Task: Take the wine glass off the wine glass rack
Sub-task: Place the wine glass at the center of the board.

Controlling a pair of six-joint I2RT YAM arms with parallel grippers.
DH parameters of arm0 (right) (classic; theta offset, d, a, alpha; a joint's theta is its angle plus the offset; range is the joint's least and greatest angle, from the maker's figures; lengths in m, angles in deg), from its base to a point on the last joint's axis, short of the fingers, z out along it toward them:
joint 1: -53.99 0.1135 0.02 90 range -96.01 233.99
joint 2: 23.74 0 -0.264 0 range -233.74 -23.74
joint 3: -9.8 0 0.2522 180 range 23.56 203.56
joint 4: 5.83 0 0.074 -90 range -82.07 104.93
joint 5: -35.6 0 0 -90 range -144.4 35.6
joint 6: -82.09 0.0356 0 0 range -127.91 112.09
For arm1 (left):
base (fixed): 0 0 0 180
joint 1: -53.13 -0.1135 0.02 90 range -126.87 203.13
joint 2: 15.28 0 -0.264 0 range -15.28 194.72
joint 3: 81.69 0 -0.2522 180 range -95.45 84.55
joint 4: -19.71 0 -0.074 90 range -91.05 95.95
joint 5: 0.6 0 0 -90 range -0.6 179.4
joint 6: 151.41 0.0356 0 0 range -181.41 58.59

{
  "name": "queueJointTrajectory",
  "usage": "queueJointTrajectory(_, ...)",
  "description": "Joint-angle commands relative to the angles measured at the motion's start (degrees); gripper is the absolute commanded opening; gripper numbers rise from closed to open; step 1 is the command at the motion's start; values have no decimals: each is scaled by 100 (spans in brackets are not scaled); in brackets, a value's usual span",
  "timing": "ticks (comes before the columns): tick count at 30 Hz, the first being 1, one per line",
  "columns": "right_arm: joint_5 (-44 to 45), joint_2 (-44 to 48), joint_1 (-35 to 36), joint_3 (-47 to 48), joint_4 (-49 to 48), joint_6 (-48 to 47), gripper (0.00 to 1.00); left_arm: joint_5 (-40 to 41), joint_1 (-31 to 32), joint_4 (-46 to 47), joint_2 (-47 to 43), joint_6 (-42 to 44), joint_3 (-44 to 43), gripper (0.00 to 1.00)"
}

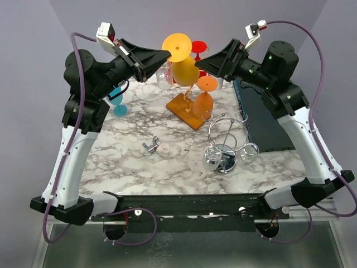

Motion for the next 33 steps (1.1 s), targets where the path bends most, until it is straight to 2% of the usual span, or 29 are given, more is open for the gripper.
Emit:
queueJointTrajectory(1,-120,-14,-1,155,-527,170,100,-389,-194,1325,200,-1039,167,0)
queueJointTrajectory(3,-38,81,1,35,-739,190,100,-473,-304,1932,220,-1410,361,0)
queueJointTrajectory(8,132,186,-103,11,-904,3,100,-584,-546,2795,247,-2043,669,0)
queueJointTrajectory(18,-1166,39,-731,-74,-2155,669,100,-665,-742,4102,477,-3085,910,0)
queueJointTrajectory(26,-1905,-239,-824,-308,-3525,1697,100,-465,-737,4966,605,-3704,1080,0)
queueJointTrajectory(33,-1738,-219,-865,-453,-3621,1735,100,-397,-738,5106,576,-3807,1117,0)
